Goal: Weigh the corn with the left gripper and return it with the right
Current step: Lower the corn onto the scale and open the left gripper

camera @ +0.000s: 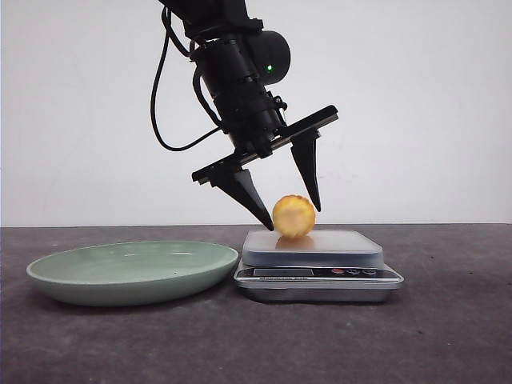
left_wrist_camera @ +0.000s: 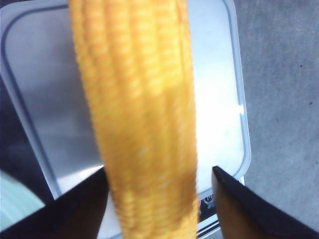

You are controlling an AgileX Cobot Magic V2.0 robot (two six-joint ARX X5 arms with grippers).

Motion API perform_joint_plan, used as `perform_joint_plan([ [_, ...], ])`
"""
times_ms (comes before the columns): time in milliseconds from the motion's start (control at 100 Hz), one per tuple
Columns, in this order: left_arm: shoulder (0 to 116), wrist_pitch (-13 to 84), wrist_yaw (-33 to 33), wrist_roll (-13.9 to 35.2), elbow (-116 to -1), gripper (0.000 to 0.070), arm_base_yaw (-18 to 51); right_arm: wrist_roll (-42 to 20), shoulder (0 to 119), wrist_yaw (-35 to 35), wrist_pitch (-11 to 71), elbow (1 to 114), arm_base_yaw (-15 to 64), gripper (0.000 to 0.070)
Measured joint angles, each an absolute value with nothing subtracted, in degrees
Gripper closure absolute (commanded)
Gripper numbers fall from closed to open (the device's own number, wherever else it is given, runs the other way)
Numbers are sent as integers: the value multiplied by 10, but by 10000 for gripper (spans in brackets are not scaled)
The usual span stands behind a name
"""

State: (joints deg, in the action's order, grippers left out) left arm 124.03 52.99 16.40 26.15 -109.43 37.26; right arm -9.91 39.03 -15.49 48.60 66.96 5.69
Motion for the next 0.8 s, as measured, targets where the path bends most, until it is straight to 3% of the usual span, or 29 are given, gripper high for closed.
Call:
perform_joint_plan([
  [120, 1240, 545, 164, 262, -1094, 95, 369, -99, 390, -164, 486, 670, 57, 41],
  [180, 1240, 556, 164, 262, -1094, 53, 366, -99, 390, -164, 486, 670, 57, 41],
  [410, 1240, 614, 157, 246, -1153, 51, 353, -99, 390, -164, 486, 670, 57, 40],
  [800, 1240, 745, 27, 172, -1429, 69, 353, -99, 390, -164, 486, 670, 57, 40],
])
